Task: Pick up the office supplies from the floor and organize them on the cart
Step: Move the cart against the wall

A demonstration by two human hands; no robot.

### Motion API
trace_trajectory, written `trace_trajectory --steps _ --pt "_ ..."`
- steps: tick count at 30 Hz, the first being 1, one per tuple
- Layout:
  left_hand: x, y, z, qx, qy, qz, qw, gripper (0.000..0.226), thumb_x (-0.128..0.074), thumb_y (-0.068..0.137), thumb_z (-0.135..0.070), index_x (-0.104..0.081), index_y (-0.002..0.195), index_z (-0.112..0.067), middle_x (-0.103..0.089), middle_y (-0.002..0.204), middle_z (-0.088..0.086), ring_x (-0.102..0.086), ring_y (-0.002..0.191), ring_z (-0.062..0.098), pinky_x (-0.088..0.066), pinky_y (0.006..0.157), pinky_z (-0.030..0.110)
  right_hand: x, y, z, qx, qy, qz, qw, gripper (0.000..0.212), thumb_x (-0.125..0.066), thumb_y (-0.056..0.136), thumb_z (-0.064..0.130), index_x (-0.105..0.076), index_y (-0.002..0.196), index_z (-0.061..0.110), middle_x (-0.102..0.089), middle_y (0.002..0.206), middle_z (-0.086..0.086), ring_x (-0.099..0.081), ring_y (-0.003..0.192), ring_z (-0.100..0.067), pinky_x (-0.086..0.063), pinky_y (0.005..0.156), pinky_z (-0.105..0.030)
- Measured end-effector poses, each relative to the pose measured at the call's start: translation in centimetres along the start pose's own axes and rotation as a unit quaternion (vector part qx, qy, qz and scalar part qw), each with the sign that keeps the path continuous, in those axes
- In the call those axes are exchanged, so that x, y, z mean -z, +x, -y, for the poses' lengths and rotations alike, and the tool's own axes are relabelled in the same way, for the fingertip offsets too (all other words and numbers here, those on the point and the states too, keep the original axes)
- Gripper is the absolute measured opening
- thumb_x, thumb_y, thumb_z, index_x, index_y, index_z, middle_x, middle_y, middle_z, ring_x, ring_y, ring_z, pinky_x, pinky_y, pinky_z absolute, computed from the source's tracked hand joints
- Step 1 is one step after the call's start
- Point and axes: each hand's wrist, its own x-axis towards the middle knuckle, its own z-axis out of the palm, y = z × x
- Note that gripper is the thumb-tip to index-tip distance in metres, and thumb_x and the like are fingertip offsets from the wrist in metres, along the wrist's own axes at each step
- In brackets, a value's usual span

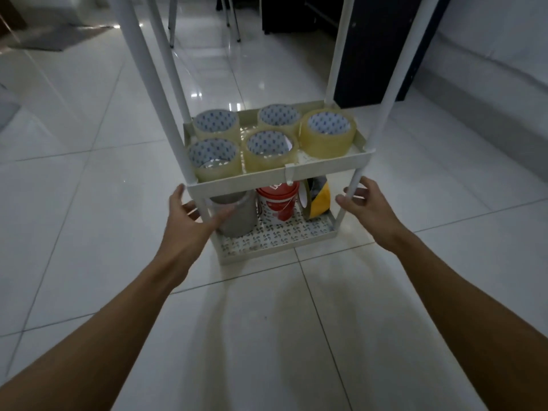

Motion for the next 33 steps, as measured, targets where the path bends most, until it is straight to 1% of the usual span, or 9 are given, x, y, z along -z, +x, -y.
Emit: trace_trajectory --steps 2,5,9,11,14,20,25,29,33 --pt "0.2 -0.3 -1.5 -0.018 -0.058 -0.036 0.997 0.111 -0.070 0.065 -0.058 -0.014 0.155 -0.025 -0.042 0.151 0.007 -0.049 0.128 0.022 -0.043 0.097 0.036 1.3 -0.1 1.4 0.017 0.030 0.013 0.999 0.082 -0.069 0.084 0.047 -0.028 0.151 0.024 -0.055 0.133 0.000 -0.057 0.118 -0.014 -0.044 0.091 -0.029" --pt "0.6 0.2 -3.7 -0.030 -0.081 -0.084 0.993 0.111 -0.062 0.064 -0.070 -0.019 0.154 -0.022 -0.044 0.149 0.010 -0.049 0.126 0.024 -0.041 0.108 0.046 1.6 0.8 4.5 0.054 0.038 -0.010 0.998 0.087 -0.053 0.082 0.070 -0.030 0.149 0.020 -0.057 0.131 0.001 -0.058 0.117 -0.013 -0.045 0.098 -0.037" --pt "0.4 1.2 -5.6 0.025 -0.058 -0.062 0.996 0.123 -0.054 0.054 -0.091 -0.026 0.150 -0.018 -0.046 0.146 0.010 -0.051 0.125 0.030 -0.045 0.105 0.051 0.2 2.5 7.6 0.073 0.052 -0.066 0.994 0.055 -0.041 0.097 0.061 -0.046 0.130 0.018 -0.060 0.114 0.007 -0.060 0.109 -0.014 -0.054 0.088 -0.036" --pt "-0.4 1.7 -5.7 0.032 -0.045 -0.058 0.997 0.099 -0.049 0.071 -0.085 -0.043 0.136 -0.011 -0.057 0.130 0.006 -0.059 0.108 0.021 -0.052 0.090 0.038 -0.4 3.4 7.8 0.072 0.047 -0.096 0.992 0.054 -0.044 0.098 0.058 -0.055 0.125 0.013 -0.065 0.111 -0.001 -0.065 0.102 -0.019 -0.060 0.076 -0.035" --pt "-1.7 2.4 -5.2 -0.001 -0.054 -0.107 0.993 0.068 -0.042 0.090 -0.068 -0.057 0.122 -0.011 -0.065 0.107 0.000 -0.060 0.088 0.011 -0.048 0.066 0.024 -0.6 3.8 7.6 0.076 0.041 -0.117 0.989 0.052 -0.046 0.099 0.054 -0.063 0.116 0.007 -0.066 0.094 -0.002 -0.067 0.083 -0.017 -0.057 0.059 -0.027" --pt "-2.3 3.8 -4.9 -0.035 -0.083 -0.125 0.988 0.048 -0.044 0.097 -0.055 -0.060 0.115 -0.014 -0.066 0.093 -0.009 -0.064 0.086 0.006 -0.053 0.069 0.021 -0.8 3.7 7.1 0.111 0.032 -0.127 0.985 0.044 -0.043 0.102 0.046 -0.064 0.111 0.009 -0.055 0.077 0.001 -0.054 0.070 -0.013 -0.050 0.056 -0.030" --pt "-3.0 5.6 -5.5 -0.053 -0.074 -0.108 0.990 0.049 -0.043 0.101 -0.049 -0.060 0.125 -0.011 -0.067 0.106 0.000 -0.065 0.097 0.016 -0.056 0.082 0.031 -0.4 3.5 6.5 0.112 0.046 -0.146 0.982 0.042 -0.043 0.100 0.050 -0.065 0.112 0.016 -0.061 0.085 0.006 -0.057 0.077 -0.008 -0.049 0.066 -0.028" --pt "-4.7 6.7 -6.2 -0.061 -0.058 -0.097 0.992 0.047 -0.041 0.102 -0.047 -0.059 0.125 -0.011 -0.066 0.105 0.001 -0.062 0.090 0.013 -0.053 0.071 0.027 1.1 3.8 6.1 0.104 0.034 -0.149 0.983 0.046 -0.042 0.097 0.056 -0.064 0.113 0.019 -0.064 0.090 0.005 -0.059 0.081 -0.010 -0.052 0.070 -0.031" --pt "-7.1 7.5 -7.1 -0.062 -0.053 -0.087 0.993 0.049 -0.042 0.101 -0.048 -0.060 0.123 -0.009 -0.066 0.106 0.004 -0.062 0.093 0.018 -0.055 0.080 0.032 3.3 3.7 5.8 0.097 0.039 -0.169 0.980 0.041 -0.041 0.101 0.052 -0.061 0.119 0.021 -0.064 0.097 0.006 -0.060 0.086 -0.009 -0.051 0.070 -0.027"
